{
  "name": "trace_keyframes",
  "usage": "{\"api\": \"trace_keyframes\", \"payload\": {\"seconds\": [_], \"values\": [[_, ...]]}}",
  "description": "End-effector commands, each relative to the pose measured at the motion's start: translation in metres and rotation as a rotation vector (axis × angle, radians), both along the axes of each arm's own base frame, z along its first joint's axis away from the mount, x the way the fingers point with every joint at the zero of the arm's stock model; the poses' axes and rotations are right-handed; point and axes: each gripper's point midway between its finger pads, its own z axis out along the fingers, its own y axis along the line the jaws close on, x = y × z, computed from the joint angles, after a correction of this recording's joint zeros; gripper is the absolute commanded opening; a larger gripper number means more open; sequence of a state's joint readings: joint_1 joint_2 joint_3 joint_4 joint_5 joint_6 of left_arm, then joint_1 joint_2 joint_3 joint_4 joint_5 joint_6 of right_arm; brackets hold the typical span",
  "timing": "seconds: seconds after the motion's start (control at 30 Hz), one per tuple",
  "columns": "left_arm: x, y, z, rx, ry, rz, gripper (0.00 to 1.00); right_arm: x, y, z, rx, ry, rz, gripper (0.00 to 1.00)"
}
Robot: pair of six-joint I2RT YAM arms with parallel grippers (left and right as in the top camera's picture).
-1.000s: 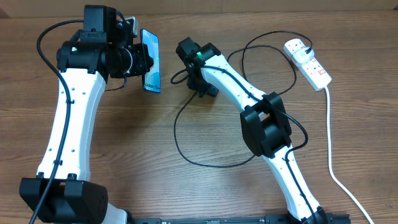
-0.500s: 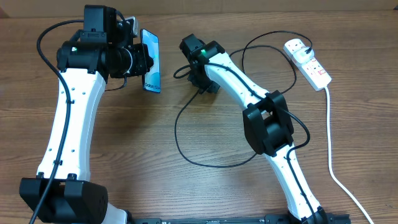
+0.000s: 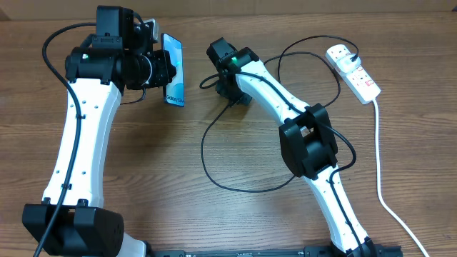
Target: Plug charger to phone and switch on socket
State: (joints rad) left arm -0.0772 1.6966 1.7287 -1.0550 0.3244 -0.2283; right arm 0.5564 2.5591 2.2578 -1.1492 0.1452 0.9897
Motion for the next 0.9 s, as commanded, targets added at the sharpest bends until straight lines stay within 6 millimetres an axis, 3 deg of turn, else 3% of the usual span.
{"api": "trace_keyframes", "payload": {"seconds": [0.0,0.23,0.37,0.47,0.63,0.87], "values": [[0.003,-0.002,0.007,0.002,-0.031,-0.025,0.04,-0.016,-0.005,-0.039,-0.021,0.086,-0.004,0.04],[0.003,-0.002,0.007,0.002,-0.031,-0.024,0.04,-0.016,0.003,-0.037,0.024,0.098,0.019,0.04],[0.006,-0.003,0.009,0.000,-0.046,-0.025,0.04,-0.010,0.019,-0.017,0.086,0.079,0.127,0.04],[0.013,-0.005,0.016,-0.015,-0.089,-0.032,0.04,-0.006,0.033,0.014,0.152,0.040,0.219,0.04],[0.030,-0.009,0.039,-0.148,-0.179,-0.046,0.04,-0.009,0.050,0.088,0.258,-0.055,0.377,0.04],[0.045,0.012,0.081,-0.373,-0.294,-0.056,0.04,-0.039,0.057,0.179,0.305,-0.168,0.549,0.04]]}}
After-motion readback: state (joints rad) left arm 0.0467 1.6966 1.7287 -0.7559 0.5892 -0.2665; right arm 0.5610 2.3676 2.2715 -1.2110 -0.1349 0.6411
